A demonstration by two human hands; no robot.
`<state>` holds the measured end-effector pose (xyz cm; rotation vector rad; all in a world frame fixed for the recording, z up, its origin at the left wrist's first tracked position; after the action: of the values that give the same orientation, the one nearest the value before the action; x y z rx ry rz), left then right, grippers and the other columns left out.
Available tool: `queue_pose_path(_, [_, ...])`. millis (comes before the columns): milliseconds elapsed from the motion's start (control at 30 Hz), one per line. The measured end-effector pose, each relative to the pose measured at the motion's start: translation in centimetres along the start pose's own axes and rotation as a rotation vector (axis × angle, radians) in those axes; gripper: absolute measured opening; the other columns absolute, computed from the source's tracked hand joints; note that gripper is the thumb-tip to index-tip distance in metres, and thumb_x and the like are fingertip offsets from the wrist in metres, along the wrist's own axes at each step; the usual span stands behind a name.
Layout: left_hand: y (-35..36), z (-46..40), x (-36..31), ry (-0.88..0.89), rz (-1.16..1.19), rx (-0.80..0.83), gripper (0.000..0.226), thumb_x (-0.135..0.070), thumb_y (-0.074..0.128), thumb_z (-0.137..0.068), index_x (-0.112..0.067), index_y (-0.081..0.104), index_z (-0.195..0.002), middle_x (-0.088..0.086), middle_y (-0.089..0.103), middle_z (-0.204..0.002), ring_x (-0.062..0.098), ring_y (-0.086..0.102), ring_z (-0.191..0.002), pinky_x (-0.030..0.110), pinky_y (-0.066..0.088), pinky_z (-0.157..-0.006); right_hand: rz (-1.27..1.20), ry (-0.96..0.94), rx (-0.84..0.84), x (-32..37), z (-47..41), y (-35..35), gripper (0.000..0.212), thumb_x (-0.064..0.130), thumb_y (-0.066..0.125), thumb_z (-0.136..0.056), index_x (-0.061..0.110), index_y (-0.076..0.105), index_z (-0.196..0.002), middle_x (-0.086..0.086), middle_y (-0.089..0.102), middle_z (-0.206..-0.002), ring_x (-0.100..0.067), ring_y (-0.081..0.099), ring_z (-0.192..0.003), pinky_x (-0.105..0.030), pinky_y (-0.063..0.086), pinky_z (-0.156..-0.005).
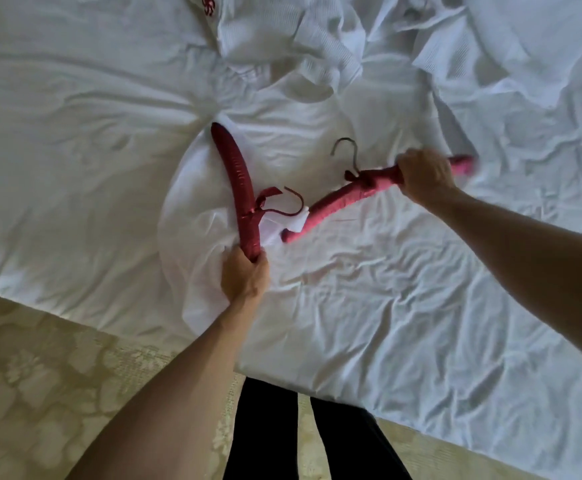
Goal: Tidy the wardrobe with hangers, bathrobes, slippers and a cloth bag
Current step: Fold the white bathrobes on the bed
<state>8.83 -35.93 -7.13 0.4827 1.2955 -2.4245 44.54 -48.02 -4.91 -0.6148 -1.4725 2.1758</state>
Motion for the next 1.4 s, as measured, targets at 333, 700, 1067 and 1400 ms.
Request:
queue_pose_path(333, [2.7, 5.0, -2.2, -0.164, 0.213, 0.119, 0.023, -0.031, 0.064, -0.091, -0.01, 0.068, -0.102, 0.0, 0.068, -0.083, 0.02, 0.066, -0.075, 0.029, 0.048, -0.068, -1.022, 0.557, 0.328, 1.9, 19.5, 7.2, 0.019, 0.03, 0.076, -0.08, 0.014, 0.068, -0.089, -0.002, 0.065, -0.065, -0.016, 0.061, -0.055, -0.039, 0.057, -0.059])
queue_pose_path(700, [0.6, 12.3, -7.6, -0.22, 0.566, 0.364, 0.025, -0.031, 0.074, -0.087, -0.006, 0.073, -0.088, -0.003, 0.069, -0.069, 0.011, 0.063, -0.064, 0.024, 0.045, -0.065, -1.728, 0.476, 0.292, 9.6, 23.8, -4.3, 0.017, 0.031, 0.075, -0.084, 0.019, 0.075, -0.096, 0.008, 0.063, -0.072, -0.007, 0.058, -0.07, -0.022, 0.05, -0.07])
queue_pose_path(1067, [-16.0, 22.8, -15.3, 0.074, 0.787, 0.395, 0.03, -0.034, 0.074, -0.087, -0.005, 0.072, -0.077, 0.006, 0.067, -0.072, 0.016, 0.06, -0.071, 0.032, 0.046, -0.077, -1.316, -0.079, 0.08, 6.9, 24.8, -25.8, 0.034, 0.058, 0.074, -0.079, 0.025, 0.066, -0.084, -0.001, 0.067, -0.079, -0.02, 0.063, -0.077, -0.029, 0.053, -0.073])
queue_pose_path(1400, [-31.7, 27.8, -10.0, 0.114, 1.021, 0.107, 0.019, -0.027, 0.07, -0.091, -0.013, 0.077, -0.082, 0.007, 0.068, -0.075, 0.018, 0.061, -0.07, 0.035, 0.046, -0.073, -1.156, -0.422, 0.136, 18.1, 28.2, -37.4, 0.04, 0.061, 0.067, -0.083, 0.021, 0.067, -0.082, 0.003, 0.068, -0.074, -0.003, 0.06, -0.063, -0.02, 0.048, -0.063])
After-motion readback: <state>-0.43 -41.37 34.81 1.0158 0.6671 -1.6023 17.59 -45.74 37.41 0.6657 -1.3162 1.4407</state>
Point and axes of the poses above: each hand's wrist, its own z-axis away from the middle knuckle, its own y-axis out of the palm, x = y × z, the point moved 6 cm from there along -z, towards the middle knuckle
